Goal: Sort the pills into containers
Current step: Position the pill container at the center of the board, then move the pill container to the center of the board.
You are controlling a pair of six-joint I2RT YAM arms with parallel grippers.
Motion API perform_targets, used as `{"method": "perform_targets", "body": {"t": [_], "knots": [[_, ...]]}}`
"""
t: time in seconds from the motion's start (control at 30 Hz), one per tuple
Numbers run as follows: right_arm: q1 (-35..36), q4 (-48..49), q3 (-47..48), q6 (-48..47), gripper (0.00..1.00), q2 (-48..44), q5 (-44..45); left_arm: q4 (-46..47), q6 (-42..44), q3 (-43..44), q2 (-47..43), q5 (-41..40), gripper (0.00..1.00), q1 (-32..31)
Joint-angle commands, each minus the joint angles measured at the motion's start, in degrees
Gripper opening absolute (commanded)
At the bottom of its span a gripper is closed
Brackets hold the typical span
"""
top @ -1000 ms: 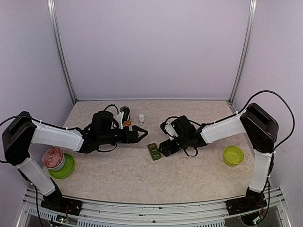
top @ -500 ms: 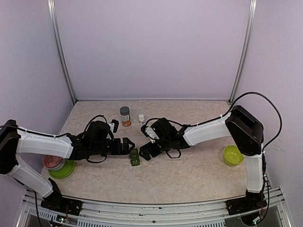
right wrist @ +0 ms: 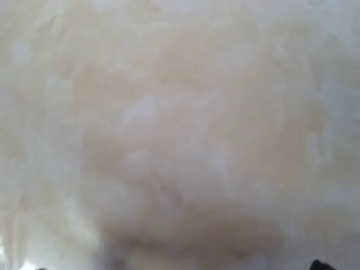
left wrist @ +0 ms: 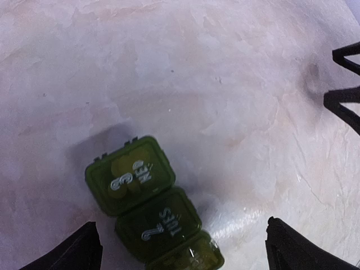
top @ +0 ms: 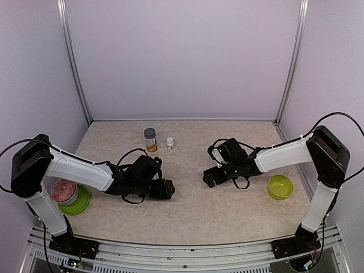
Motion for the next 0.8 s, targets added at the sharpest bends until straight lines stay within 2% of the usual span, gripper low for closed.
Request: {"method": "perform_targets", "body": {"t": [0.0,0.2,0.5,0.7,0.77], "knots": [[0.30,1.88,-2.55,-0.25,1.00,-3.17,0.44,-1.71,-0.86,4.74,4.97,-3.86,0.99,-0.31],[0.26,3.06,-4.12,-0.81,1.00,-4.30,0.71,-3.91,-0.63,7.30,9.00,-5.91,0.97,-0.87],[0.28,3.52,-4.40,-1.48,1.00,-4.69,0.25,-5.69,0.09,7.92,9.55,-7.31,0.74,-1.11],[0.30,3.55,-4.48,-1.55,1.00,-5.04,0.56,-7.03,1.09,8.01,8.83,-8.72,0.63,-1.02],[0.30,3.49,-4.49,-1.53,1.00,-4.98,0.46,-7.33,1.54,7.93,8.52,-9.27,0.62,-0.87]]}}
